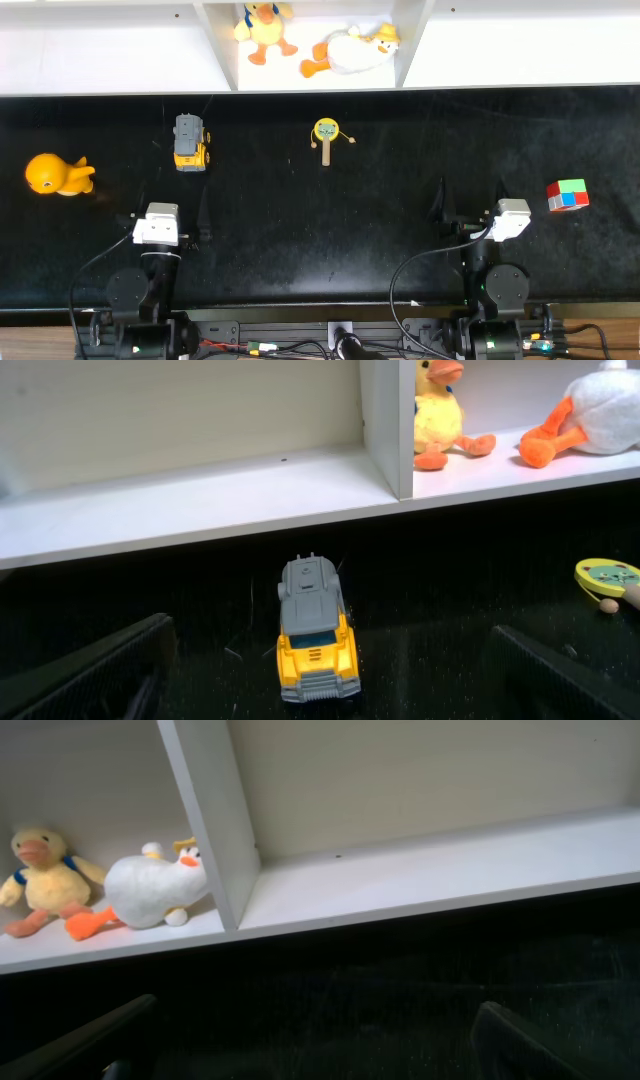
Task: Store Toys
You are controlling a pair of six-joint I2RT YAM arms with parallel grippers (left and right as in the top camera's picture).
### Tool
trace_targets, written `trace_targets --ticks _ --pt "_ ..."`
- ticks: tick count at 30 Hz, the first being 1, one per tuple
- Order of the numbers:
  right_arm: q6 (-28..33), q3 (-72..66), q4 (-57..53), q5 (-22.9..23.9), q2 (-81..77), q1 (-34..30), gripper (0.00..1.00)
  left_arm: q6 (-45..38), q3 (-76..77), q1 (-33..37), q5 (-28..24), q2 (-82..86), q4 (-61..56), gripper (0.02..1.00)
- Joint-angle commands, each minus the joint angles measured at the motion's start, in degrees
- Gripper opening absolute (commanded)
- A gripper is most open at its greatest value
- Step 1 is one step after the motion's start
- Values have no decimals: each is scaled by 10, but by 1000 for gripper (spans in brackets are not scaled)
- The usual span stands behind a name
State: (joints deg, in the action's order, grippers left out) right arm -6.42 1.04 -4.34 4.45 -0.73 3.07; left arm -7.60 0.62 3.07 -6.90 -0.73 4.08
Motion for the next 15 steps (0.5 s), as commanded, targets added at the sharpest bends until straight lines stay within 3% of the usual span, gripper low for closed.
trace_targets --ticks 1,10,15 --pt "-4 -8 2 -4 5 -1 996 8 0 -2 -10 6 1 996" --pt "-4 -8 2 -4 5 -1 993 3 2 -2 6 5 -2 996" --pt "-4 -8 2 -4 5 -1 996 97 67 -2 -10 -76 33 998"
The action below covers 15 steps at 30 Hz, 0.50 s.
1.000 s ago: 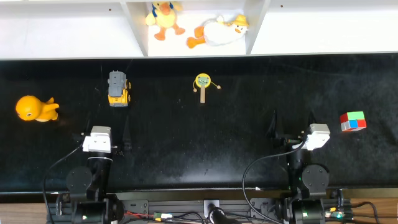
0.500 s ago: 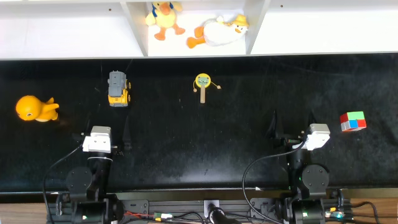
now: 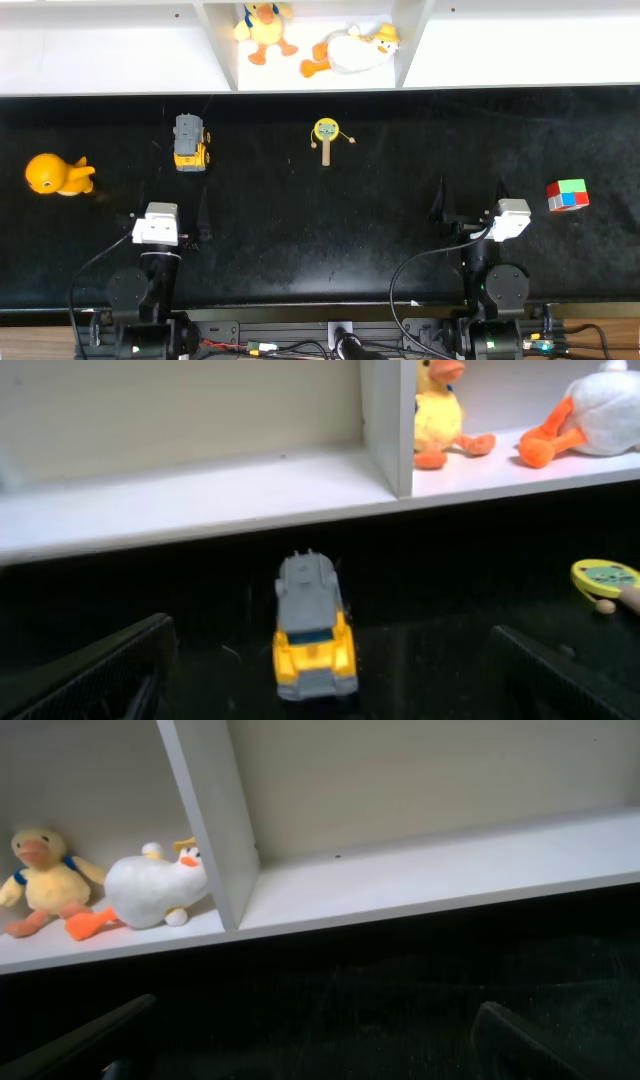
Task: Store Toys
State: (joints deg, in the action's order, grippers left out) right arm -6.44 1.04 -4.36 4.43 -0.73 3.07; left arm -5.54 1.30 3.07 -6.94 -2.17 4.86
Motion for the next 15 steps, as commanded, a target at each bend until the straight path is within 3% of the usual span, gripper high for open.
trace_targets --ticks 1,9,15 --pt "-4 -8 2 -4 5 -1 996 79 83 -2 -10 -87 48 998" --pt "-4 -8 2 -4 5 -1 993 66 342 63 -6 -289 338 996" --pt "-4 -8 2 -4 5 -1 998 1 470 161 -47 -415 482 996"
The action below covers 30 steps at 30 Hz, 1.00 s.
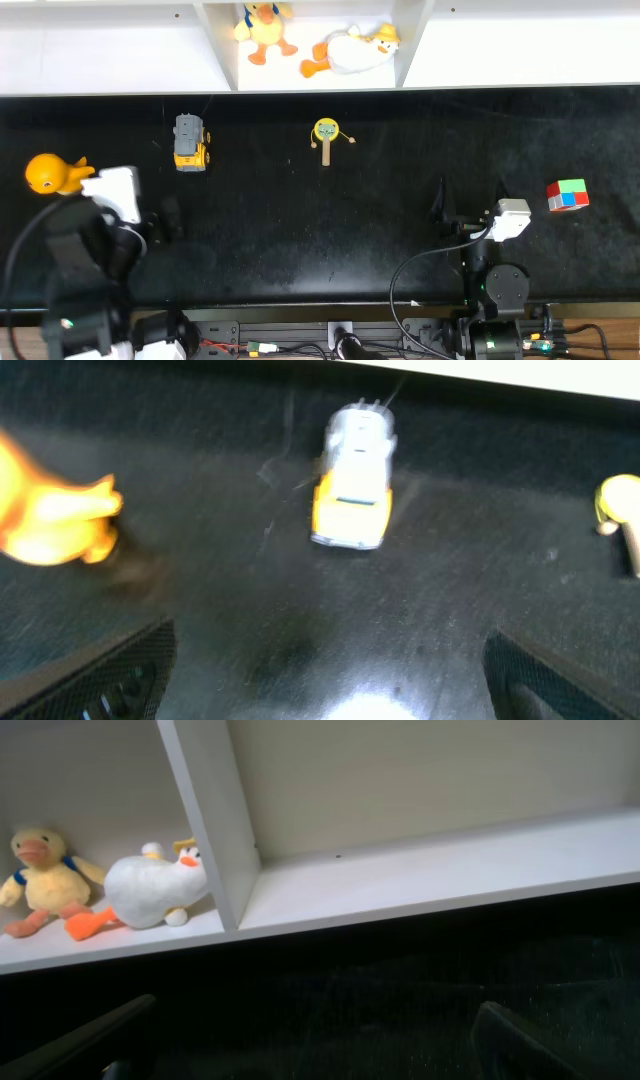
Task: Store Toys
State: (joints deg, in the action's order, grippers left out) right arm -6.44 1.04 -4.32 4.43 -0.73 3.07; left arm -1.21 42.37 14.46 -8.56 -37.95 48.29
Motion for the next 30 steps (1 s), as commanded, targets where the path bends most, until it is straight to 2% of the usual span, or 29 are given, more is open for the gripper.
trace_targets --ticks 1,4,10,12,15,20,27,30 --pt "-4 -8 2 -4 5 -1 996 -52 76 61 -35 -75 68 993" --pt "-4 -8 2 -4 5 -1 996 -74 115 96 -33 -109 105 996" --pt "-4 -8 2 -4 5 -1 996 -76 147 150 53 -142 115 998" --pt "-4 -8 2 -4 5 -1 996 -74 147 170 45 -142 99 998" --pt "-4 -8 2 -4 5 -1 996 -74 147 192 6 -141 70 998" --pt "-4 -8 2 -4 5 -1 996 -80 145 207 61 -139 5 998" --pt "-4 -8 2 -4 5 -1 996 -78 122 234 78 -142 -73 998" --pt "-4 -8 2 -4 5 -1 996 -117 101 242 85 -159 -126 998"
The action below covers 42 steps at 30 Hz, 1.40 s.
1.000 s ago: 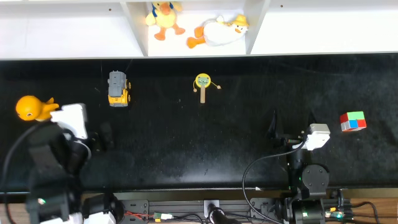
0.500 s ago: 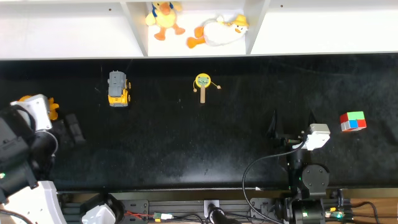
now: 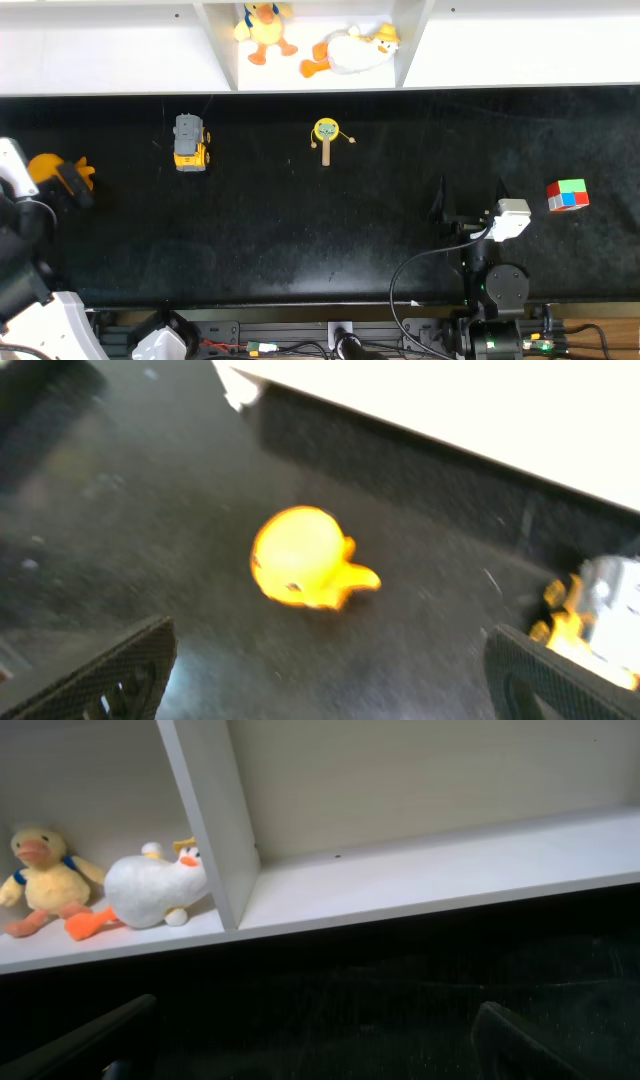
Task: Store Toys
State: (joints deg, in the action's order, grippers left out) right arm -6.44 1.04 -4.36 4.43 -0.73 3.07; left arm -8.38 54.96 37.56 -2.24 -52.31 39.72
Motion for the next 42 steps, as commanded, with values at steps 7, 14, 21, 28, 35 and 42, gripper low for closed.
trace_targets --ticks 7,14,21,28,35,42 --pt "-4 -8 2 -4 5 -1 996 -150 -33 11 4 -92 -83 925" --pt "-4 -8 2 -4 5 -1 993 -179 -33 68 -82 -136 -90 958" --pt "-4 -8 2 -4 5 -1 996 -251 -33 138 -192 -151 -58 993" --pt "-4 -8 2 -4 5 -1 996 -275 -33 138 -206 -206 -88 998" --pt "-4 -8 2 -4 5 -1 993 -280 -33 138 -207 -256 -127 998" --pt "-4 -8 2 -4 5 -1 996 -294 -33 138 -208 -293 -148 998"
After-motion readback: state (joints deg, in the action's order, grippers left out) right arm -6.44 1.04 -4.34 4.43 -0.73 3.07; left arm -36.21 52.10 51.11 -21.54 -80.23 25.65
